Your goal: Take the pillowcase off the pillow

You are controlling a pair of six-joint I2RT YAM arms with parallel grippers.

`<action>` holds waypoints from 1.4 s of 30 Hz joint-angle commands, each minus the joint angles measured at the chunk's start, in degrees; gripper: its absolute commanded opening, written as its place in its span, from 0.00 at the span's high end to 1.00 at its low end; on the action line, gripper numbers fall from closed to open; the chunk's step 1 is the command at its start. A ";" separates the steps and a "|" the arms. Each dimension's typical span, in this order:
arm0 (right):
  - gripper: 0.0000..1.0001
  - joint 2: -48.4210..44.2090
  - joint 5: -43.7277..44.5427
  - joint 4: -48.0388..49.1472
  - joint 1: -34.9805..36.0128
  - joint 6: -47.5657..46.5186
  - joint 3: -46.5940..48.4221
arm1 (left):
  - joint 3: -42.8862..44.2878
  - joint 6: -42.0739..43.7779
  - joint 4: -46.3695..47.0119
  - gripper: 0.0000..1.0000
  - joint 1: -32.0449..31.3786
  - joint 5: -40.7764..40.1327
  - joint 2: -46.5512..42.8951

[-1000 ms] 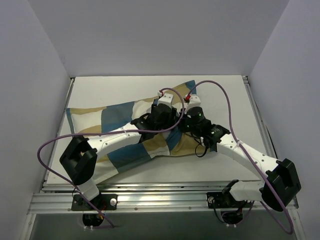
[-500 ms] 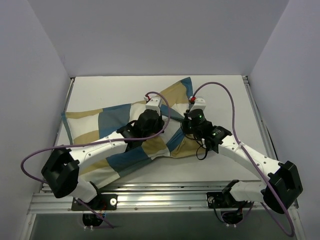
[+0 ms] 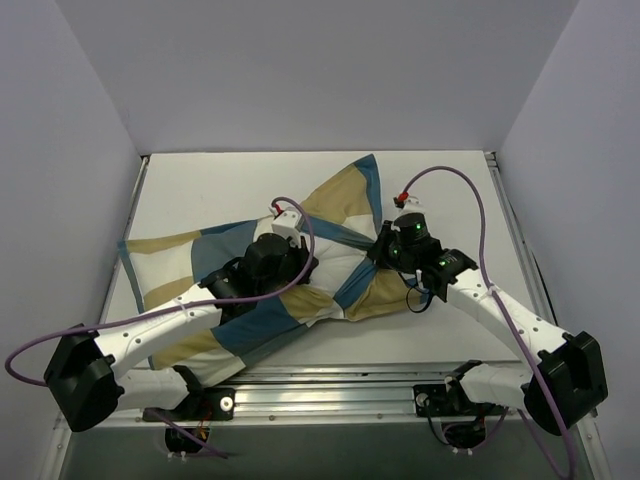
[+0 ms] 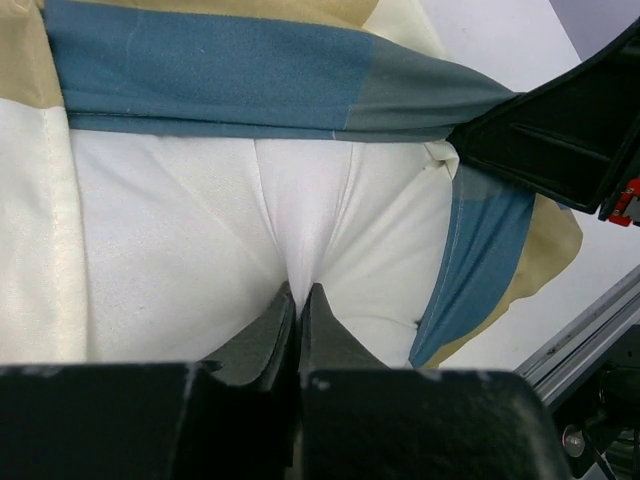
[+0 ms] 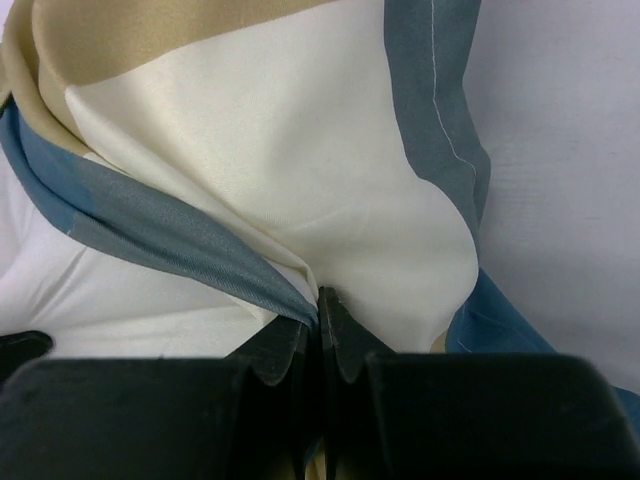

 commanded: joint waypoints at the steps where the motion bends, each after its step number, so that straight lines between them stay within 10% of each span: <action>1: 1.00 1.07 12.01 -1.31 -6.60 -5.03 -1.34 | -0.67 1.33 -14.02 0.98 2.41 -7.97 -3.27; 6: 0.97 1.34 10.23 -0.75 0.24 -2.84 1.81 | 6.86 0.55 -9.35 0.98 2.32 -7.09 6.74; 10: 0.63 2.04 14.78 -3.04 5.52 0.14 4.98 | 13.91 -1.21 -7.86 0.98 2.32 -8.76 14.39; 17: 0.38 2.48 24.55 -8.58 10.98 6.83 6.40 | 19.98 -5.52 -7.15 0.98 2.23 -10.35 21.95; 26: 0.33 6.25 30.35 -10.25 17.83 10.79 8.42 | 21.30 -7.28 -7.06 0.98 2.23 -10.70 23.99; 30: 0.37 7.84 35.09 -12.88 18.19 12.64 7.28 | 20.78 -7.02 -8.29 0.98 2.32 -10.44 22.93; 33: 0.63 6.71 38.53 -14.81 15.40 13.08 4.65 | 19.20 -6.75 -10.74 0.98 3.11 -10.44 21.09; 42: 1.00 -4.11 26.77 -10.26 -0.25 4.39 -4.06 | 10.41 -2.99 -15.85 0.98 7.77 -4.11 11.95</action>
